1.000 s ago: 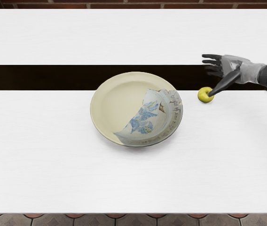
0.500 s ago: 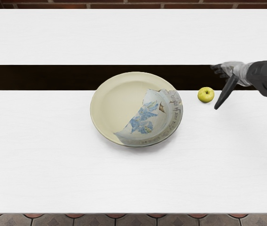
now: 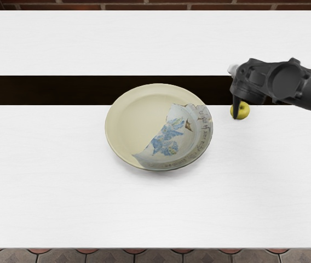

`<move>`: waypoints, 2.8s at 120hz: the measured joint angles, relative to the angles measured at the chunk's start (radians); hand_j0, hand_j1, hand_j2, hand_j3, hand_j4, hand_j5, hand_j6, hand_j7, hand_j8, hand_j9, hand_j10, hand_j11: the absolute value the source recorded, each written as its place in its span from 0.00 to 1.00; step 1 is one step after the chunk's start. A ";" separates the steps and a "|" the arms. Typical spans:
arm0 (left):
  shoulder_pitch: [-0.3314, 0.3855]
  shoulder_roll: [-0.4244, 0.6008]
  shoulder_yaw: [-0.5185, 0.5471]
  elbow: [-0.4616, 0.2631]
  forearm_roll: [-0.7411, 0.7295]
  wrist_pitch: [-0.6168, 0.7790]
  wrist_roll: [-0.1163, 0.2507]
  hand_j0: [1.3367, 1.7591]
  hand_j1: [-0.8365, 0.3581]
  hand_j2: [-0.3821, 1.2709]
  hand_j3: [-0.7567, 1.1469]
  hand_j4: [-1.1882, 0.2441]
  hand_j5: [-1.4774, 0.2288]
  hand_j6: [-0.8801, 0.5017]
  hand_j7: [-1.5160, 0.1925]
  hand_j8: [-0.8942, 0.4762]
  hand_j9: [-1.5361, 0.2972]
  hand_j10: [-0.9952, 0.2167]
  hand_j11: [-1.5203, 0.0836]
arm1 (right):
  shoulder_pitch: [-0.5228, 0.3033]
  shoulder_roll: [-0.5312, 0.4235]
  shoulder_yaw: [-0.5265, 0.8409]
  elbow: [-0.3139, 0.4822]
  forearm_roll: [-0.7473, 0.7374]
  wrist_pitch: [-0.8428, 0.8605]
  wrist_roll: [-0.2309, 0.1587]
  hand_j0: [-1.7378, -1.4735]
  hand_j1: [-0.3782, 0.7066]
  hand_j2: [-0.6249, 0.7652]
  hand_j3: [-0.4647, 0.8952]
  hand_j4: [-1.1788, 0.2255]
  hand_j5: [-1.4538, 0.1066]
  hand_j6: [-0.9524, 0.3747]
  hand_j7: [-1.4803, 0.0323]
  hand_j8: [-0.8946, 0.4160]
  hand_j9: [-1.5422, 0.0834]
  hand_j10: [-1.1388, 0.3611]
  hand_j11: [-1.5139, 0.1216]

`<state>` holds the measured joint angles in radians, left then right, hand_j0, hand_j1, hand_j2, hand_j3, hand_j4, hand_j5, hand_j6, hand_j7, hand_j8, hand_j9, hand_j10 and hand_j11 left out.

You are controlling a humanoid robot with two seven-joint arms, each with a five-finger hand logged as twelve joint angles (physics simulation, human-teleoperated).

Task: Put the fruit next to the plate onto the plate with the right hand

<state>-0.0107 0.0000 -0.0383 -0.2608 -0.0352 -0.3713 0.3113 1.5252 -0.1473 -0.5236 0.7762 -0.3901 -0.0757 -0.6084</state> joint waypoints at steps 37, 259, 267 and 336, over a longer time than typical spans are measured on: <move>0.000 0.000 0.000 0.000 0.000 0.000 0.000 0.76 0.99 0.23 0.40 0.83 0.87 0.64 0.89 0.65 0.84 0.82 0.95 | -0.056 0.028 -0.049 -0.044 -0.001 -0.057 -0.002 0.30 0.06 0.45 0.34 0.82 0.91 0.69 0.95 0.66 0.93 0.74 0.90; 0.000 0.000 0.000 0.000 0.000 0.000 0.000 0.76 0.99 0.23 0.40 0.83 0.87 0.64 0.89 0.65 0.84 0.82 0.95 | -0.145 0.058 -0.010 -0.123 0.001 -0.159 -0.002 0.30 0.54 0.39 0.34 0.51 0.54 0.36 0.58 0.33 0.58 0.45 0.55; 0.000 0.000 0.000 0.000 0.000 0.000 0.000 0.76 0.99 0.23 0.40 0.83 0.87 0.64 0.89 0.65 0.84 0.82 0.95 | -0.147 0.058 -0.010 -0.123 0.001 -0.158 -0.003 0.30 0.56 0.40 0.34 0.49 0.52 0.36 0.56 0.31 0.56 0.43 0.54; 0.000 0.000 0.000 0.000 0.000 0.000 0.000 0.76 0.99 0.23 0.40 0.83 0.87 0.64 0.89 0.65 0.84 0.82 0.95 | -0.159 0.059 0.020 -0.123 -0.006 -0.154 -0.005 0.37 0.64 0.49 0.34 0.50 0.35 0.46 0.39 0.36 0.38 0.30 0.37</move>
<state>-0.0107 0.0000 -0.0385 -0.2608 -0.0351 -0.3713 0.3114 1.3666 -0.0887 -0.5032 0.6528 -0.3965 -0.2300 -0.6131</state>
